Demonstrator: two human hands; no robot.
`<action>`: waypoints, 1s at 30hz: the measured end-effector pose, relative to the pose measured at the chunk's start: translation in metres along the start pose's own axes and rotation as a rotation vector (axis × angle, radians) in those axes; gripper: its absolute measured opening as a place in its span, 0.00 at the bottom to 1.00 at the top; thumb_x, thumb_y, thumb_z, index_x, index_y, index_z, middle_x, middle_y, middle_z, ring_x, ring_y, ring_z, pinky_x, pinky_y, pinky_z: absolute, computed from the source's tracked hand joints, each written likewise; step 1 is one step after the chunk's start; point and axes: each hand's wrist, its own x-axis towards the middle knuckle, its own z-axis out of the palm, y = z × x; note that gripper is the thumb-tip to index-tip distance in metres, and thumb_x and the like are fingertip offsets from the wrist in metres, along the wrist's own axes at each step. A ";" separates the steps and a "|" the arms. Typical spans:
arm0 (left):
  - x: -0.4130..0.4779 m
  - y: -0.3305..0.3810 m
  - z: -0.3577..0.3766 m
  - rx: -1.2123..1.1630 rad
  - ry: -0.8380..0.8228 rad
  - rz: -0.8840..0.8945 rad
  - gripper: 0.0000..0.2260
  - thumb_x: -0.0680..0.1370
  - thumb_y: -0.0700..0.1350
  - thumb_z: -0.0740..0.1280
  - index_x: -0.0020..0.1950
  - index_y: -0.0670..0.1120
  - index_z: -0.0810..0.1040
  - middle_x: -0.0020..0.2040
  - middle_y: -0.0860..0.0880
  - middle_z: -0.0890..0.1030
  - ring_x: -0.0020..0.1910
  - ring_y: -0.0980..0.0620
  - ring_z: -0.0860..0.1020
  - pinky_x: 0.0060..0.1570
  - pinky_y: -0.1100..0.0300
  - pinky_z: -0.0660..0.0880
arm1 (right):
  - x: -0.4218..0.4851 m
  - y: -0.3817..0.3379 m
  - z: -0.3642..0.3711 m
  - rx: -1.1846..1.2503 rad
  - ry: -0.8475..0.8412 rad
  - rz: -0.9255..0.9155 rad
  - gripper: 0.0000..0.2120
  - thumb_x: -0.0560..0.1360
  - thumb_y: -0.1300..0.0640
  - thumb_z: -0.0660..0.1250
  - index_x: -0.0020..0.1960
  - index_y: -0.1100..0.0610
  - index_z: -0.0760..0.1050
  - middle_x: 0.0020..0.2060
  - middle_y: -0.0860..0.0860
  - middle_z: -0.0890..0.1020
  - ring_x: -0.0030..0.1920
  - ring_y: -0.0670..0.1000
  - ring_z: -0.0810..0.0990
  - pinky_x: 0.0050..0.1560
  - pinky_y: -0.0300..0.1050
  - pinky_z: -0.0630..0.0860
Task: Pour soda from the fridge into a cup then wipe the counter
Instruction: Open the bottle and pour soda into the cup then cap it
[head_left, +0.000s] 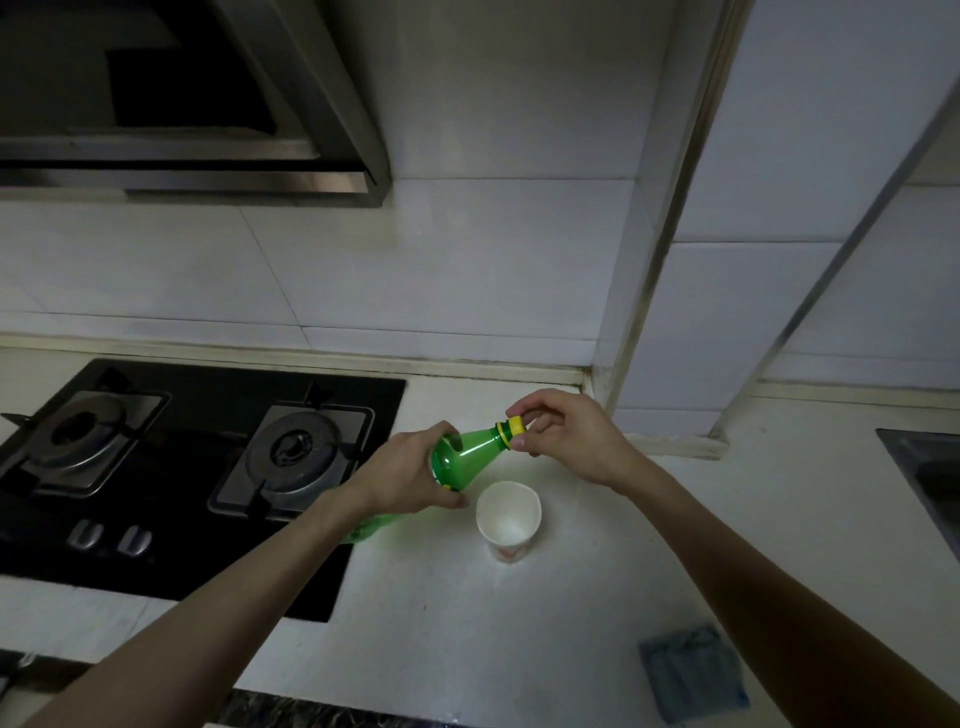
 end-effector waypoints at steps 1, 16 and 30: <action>0.001 0.001 -0.002 -0.046 -0.026 -0.002 0.29 0.62 0.57 0.79 0.58 0.52 0.72 0.45 0.50 0.80 0.42 0.48 0.79 0.39 0.57 0.75 | 0.002 -0.001 0.000 0.002 0.006 -0.021 0.14 0.67 0.64 0.76 0.49 0.51 0.81 0.40 0.50 0.81 0.36 0.48 0.81 0.45 0.43 0.79; -0.002 0.022 -0.038 -0.410 -0.313 0.025 0.18 0.65 0.47 0.80 0.50 0.50 0.78 0.42 0.55 0.80 0.41 0.57 0.79 0.44 0.58 0.76 | -0.001 -0.054 -0.016 -0.348 0.009 -0.087 0.20 0.73 0.42 0.69 0.36 0.59 0.80 0.23 0.50 0.79 0.23 0.45 0.77 0.32 0.40 0.74; 0.005 0.041 -0.029 -0.411 -0.176 0.022 0.21 0.63 0.50 0.81 0.51 0.50 0.76 0.41 0.54 0.78 0.39 0.56 0.76 0.42 0.59 0.72 | -0.003 -0.035 -0.030 -0.594 0.082 -0.244 0.20 0.75 0.36 0.60 0.42 0.54 0.74 0.29 0.48 0.75 0.31 0.48 0.75 0.36 0.51 0.73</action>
